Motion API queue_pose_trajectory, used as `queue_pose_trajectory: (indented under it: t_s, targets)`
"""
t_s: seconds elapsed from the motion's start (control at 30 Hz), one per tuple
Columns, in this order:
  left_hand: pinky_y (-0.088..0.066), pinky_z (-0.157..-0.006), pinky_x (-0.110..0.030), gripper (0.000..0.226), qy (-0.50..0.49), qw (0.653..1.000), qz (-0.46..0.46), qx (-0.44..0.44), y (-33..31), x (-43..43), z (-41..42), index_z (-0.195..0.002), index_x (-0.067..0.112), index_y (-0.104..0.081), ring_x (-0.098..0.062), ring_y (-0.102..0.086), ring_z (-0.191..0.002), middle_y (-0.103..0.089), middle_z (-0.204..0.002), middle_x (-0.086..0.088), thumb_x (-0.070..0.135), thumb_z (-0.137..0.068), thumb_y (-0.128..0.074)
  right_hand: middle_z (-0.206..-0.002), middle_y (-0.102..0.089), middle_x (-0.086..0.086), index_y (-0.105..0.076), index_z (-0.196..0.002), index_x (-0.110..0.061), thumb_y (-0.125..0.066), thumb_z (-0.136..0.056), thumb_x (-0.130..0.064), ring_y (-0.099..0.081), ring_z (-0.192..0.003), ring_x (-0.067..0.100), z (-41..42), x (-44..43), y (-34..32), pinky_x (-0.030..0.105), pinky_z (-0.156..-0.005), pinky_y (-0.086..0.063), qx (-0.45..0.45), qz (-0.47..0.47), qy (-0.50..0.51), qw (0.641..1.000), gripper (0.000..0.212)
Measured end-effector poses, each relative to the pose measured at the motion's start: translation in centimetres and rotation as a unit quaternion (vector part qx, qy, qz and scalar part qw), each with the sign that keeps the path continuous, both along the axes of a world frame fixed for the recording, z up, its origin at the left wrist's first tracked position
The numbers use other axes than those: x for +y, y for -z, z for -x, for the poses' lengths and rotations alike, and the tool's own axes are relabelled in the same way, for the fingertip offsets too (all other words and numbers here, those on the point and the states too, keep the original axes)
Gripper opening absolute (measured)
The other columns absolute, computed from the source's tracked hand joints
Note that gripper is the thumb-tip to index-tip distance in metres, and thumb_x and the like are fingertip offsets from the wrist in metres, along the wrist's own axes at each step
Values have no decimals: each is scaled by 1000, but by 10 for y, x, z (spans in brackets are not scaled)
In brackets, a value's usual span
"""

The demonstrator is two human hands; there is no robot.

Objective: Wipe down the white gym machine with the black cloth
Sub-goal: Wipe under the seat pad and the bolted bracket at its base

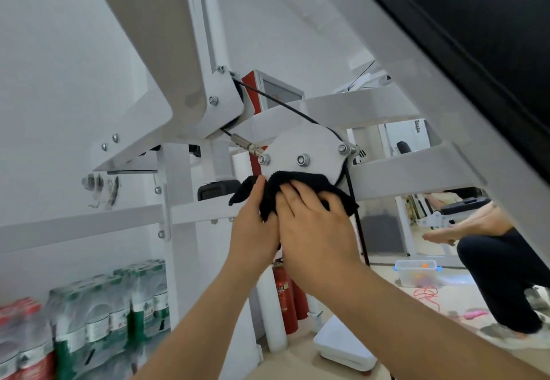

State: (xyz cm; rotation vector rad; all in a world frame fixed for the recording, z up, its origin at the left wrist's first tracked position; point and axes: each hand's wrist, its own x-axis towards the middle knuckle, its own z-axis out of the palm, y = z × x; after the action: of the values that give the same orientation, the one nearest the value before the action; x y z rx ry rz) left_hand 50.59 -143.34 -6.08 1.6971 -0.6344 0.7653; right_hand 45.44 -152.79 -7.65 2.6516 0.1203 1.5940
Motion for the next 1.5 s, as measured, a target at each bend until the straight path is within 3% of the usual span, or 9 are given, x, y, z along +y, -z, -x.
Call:
queue_pose_trajectory:
  t_s: [0.1,0.17,0.27,0.43,0.63,0.8,1.17,1.4,1.5]
  targets:
    - [-49,-99,-26,55,-4,999,42,-4,4,-1,7,-139,34,-52,0,-62,-107,-67,-120,16,6,-93,-61,-154,-36,1,-40,-147,-13,-25,-103,-21,-24,-145,15,-7,10,-20,36,-114,-16,-6,54,-6,999,47]
    - [-50,-85,-13,52,-31,999,38,-19,9,-3,21,-127,43,-59,9,-64,-93,-71,-102,23,5,-91,-61,-141,-51,5,-55,-134,-10,-10,-92,-16,-39,-137,17,-1,3,-18,35,-107,-31,-4,30,-8,1000,62]
    - [-45,-85,-4,51,-40,992,-18,-121,10,-12,54,-122,53,-52,15,-60,-96,-67,-101,33,14,-92,-64,-116,-71,3,-74,-108,-11,-29,-83,-15,-62,-116,21,17,-22,-1,34,-86,-51,-118,-48,-65,990,52]
    - [-43,-104,-24,53,-67,912,-203,-351,-4,-55,63,-143,23,-46,-5,-46,-130,-52,-142,7,19,-91,-57,-137,-57,14,-55,-132,-2,-32,-86,-5,-43,-134,31,47,-79,19,43,-105,-36,-201,-112,25,973,52]
    - [-53,-74,-28,75,-72,832,-335,-437,17,-101,67,-152,15,-30,-22,-50,-110,-46,-143,-9,13,-87,-67,-148,-39,21,-33,-141,1,-33,-79,-9,-27,-142,33,55,-107,55,45,-112,-26,-163,-160,62,972,62]
    - [-44,-100,-26,59,-80,864,-290,-404,-8,-105,63,-149,13,-37,-19,-46,-133,-44,-150,-5,19,-91,-45,-149,-43,16,-45,-138,-3,-66,-73,-19,-30,-143,29,47,-93,27,43,-100,-34,-125,-175,93,972,70]
    - [-41,-79,-17,43,-160,873,-201,-415,13,-36,45,-124,3,-64,-15,-51,-89,-59,-100,-9,8,-85,-48,-142,-55,8,-46,-131,-12,-31,-76,-19,-43,-136,21,33,-60,38,37,-88,-52,-118,-116,-52,985,57]
    - [-42,-91,-27,46,-215,931,-153,-254,8,-7,-3,-139,12,-51,-22,-52,-108,-52,-125,-9,12,-93,-53,-144,-53,5,-54,-140,-11,-53,-73,-20,-45,-136,20,18,-26,12,42,-104,-27,-36,-4,4,999,67]
    - [-36,-96,-20,50,-207,939,-147,-231,15,-14,-10,-146,19,-38,-12,-44,-118,-42,-136,10,20,-98,-52,-163,-20,8,-22,-155,-7,-45,-95,-27,-13,-151,20,9,-14,0,43,-111,-2,-2,66,49,997,67]
